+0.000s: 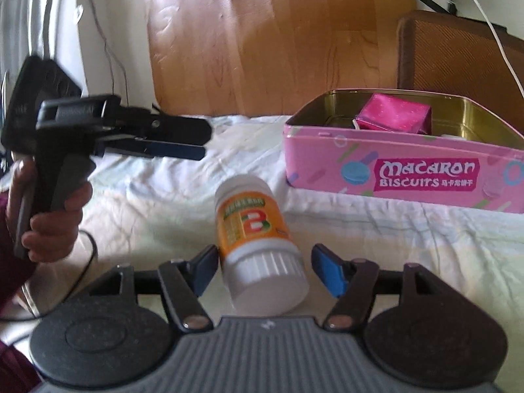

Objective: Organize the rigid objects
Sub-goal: 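Lift the white pill bottle with the right tool toward the pink tin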

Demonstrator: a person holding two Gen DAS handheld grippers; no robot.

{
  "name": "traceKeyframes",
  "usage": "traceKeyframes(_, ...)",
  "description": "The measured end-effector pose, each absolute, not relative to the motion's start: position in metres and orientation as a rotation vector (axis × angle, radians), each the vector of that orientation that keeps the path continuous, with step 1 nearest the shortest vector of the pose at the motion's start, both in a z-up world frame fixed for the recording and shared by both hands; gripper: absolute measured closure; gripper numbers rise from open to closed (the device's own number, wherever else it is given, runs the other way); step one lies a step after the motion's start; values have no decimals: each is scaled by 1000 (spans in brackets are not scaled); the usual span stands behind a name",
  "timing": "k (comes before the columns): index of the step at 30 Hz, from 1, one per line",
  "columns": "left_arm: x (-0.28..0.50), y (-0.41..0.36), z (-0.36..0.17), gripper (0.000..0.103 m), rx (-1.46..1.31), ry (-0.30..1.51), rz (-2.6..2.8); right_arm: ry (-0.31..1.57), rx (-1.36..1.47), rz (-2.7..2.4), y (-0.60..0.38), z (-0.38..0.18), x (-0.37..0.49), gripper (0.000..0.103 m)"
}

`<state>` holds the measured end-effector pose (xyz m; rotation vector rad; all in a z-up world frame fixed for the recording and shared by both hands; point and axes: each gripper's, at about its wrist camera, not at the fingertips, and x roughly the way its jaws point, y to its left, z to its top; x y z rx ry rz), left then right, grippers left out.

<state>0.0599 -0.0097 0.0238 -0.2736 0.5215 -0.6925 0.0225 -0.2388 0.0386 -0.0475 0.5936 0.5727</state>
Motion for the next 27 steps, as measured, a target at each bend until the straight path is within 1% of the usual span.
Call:
traceKeyframes(6, 67, -36, 5, 23, -231, 614, -716, 597, -85, 564, -241, 26, 6, 39)
traceKeyframes(7, 68, -38, 1, 25, -234, 634, -719, 595, -83, 568, -242, 25, 6, 51)
traceKeyframes(9, 71, -43, -4, 26, -257, 652, -743, 588, -90, 569, -240, 26, 5, 51)
traceKeyframes(11, 70, -45, 4, 28, -251, 630, -737, 551, -106, 558, -239, 28, 0, 52)
traceKeyframes(16, 80, -55, 43, 30, -218, 530, -746, 429, -82, 524, -248, 54, 4, 52)
traceKeyframes(20, 107, -81, 71, 29, -171, 475, -736, 365, -75, 477, -263, 76, 30, 52)
traceKeyframes(23, 135, -104, 83, 29, -172, 477, -734, 350, -66, 452, -280, 87, 56, 52)
traceKeyframes(27, 168, -133, 85, 29, -170, 506, -734, 390, -19, 430, -307, 90, 92, 52)
